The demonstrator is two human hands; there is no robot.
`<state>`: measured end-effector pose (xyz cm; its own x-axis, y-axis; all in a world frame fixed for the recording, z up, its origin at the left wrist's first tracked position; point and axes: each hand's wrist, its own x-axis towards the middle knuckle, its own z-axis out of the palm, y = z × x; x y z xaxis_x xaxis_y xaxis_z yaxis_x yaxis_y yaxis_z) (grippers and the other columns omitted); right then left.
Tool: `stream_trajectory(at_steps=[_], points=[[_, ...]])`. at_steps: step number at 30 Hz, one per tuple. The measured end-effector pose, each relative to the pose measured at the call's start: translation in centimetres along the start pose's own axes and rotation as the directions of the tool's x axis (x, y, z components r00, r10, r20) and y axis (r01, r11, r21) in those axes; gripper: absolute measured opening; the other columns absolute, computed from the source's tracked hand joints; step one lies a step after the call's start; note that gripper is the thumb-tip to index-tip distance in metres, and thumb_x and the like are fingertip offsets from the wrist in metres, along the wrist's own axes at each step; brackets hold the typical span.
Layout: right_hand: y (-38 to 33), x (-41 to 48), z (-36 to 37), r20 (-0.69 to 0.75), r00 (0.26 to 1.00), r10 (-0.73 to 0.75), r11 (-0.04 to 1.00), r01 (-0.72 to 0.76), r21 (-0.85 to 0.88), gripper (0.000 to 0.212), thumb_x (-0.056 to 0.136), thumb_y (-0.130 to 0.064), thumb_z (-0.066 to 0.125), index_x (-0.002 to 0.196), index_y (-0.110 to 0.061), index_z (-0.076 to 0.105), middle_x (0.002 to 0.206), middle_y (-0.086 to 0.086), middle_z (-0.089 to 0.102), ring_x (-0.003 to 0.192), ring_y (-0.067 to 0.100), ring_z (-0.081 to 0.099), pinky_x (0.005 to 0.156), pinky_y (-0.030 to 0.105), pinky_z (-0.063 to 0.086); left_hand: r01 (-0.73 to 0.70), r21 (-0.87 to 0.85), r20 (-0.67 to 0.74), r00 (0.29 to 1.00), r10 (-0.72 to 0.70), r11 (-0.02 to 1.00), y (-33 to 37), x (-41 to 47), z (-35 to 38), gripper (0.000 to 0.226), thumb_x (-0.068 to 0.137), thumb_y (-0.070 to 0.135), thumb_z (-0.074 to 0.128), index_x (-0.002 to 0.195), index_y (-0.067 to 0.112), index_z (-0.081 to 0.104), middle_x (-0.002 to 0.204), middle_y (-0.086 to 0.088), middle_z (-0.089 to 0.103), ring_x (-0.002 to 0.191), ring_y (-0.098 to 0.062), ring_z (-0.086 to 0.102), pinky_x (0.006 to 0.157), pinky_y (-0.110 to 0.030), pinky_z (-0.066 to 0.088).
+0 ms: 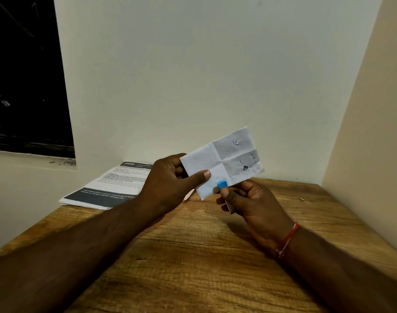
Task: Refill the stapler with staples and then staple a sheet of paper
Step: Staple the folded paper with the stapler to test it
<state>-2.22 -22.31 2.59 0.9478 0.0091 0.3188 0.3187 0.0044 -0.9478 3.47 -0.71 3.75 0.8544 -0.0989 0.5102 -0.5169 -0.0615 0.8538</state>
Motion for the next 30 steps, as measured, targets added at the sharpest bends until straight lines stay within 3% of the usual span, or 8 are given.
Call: stream_trajectory(at_steps=[10, 14, 16, 19, 23, 30], points=[[-0.27, 0.1, 0.06, -0.054, 0.998, -0.045, 0.996, 0.04, -0.083, 0.049, 0.076, -0.038, 0.081, 0.118, -0.012, 0.08, 0.093, 0.007, 0.084, 0.076, 0.009, 0.075, 0.063, 0.021, 0.057, 0.01, 0.046, 0.016, 1.0, -0.01, 0.999, -0.04, 0.04, -0.07, 0.038, 0.09, 0.029, 0.095, 0.124, 0.018, 0.082, 0.11, -0.001, 0.089, 0.103, -0.019, 0.087, 0.095, -0.056, 0.071], [-0.24, 0.27, -0.17, -0.089, 0.995, -0.046, 0.993, 0.036, -0.113, 0.014, 0.093, -0.018, 0.081, 0.107, -0.016, 0.08, 0.078, -0.002, 0.083, 0.065, 0.002, 0.073, 0.058, 0.016, 0.054, 0.029, 0.038, 0.058, 0.998, -0.032, 0.999, 0.02, 0.24, -0.4, 0.039, 0.088, 0.027, 0.096, 0.123, 0.016, 0.083, 0.11, -0.003, 0.089, 0.103, -0.022, 0.087, 0.094, -0.058, 0.071], [-0.2, 0.31, -0.29, -0.093, 0.994, -0.055, 0.99, 0.042, -0.137, 0.01, 0.096, -0.015, 0.079, 0.105, -0.017, 0.08, 0.076, -0.003, 0.082, 0.064, 0.001, 0.072, 0.057, 0.015, 0.054, 0.029, 0.039, 0.067, 0.997, -0.032, 0.999, -0.03, 0.29, -0.51, 0.038, 0.088, 0.025, 0.097, 0.122, 0.015, 0.084, 0.109, -0.004, 0.089, 0.103, -0.023, 0.087, 0.093, -0.058, 0.071], [-0.3, 0.13, -0.22, -0.089, 0.995, -0.045, 0.992, 0.034, -0.12, 0.016, 0.095, -0.02, 0.079, 0.11, -0.016, 0.08, 0.082, 0.0, 0.083, 0.069, 0.003, 0.073, 0.061, 0.019, 0.056, 0.037, 0.021, 0.064, 0.997, -0.039, 0.999, -0.01, 0.32, -0.6, 0.042, 0.088, 0.023, 0.097, 0.127, 0.014, 0.083, 0.113, -0.004, 0.089, 0.105, -0.022, 0.087, 0.094, -0.056, 0.071], [0.1, 0.0, -0.2, 0.013, 1.0, 0.004, 0.999, -0.003, -0.037, 0.045, 0.081, -0.036, 0.085, 0.118, -0.011, 0.081, 0.111, 0.014, 0.083, 0.093, 0.019, 0.073, 0.078, 0.033, 0.059, 0.042, -0.031, 0.041, 0.998, -0.041, 0.999, 0.22, 0.4, -0.6, 0.043, 0.09, 0.017, 0.094, 0.131, 0.01, 0.081, 0.115, -0.005, 0.089, 0.105, -0.02, 0.087, 0.093, -0.051, 0.072], [0.43, -0.52, 0.47, 0.115, 0.992, 0.054, 0.998, -0.056, 0.008, 0.046, 0.084, -0.025, 0.084, 0.129, -0.017, 0.078, 0.12, 0.018, 0.081, 0.101, 0.021, 0.073, 0.091, 0.04, 0.056, 0.054, -0.059, 0.058, 0.997, -0.051, 0.997, 0.01, 0.13, -0.15, 0.044, 0.089, 0.02, 0.095, 0.13, 0.013, 0.082, 0.116, -0.003, 0.089, 0.108, -0.021, 0.087, 0.096, -0.054, 0.071]])
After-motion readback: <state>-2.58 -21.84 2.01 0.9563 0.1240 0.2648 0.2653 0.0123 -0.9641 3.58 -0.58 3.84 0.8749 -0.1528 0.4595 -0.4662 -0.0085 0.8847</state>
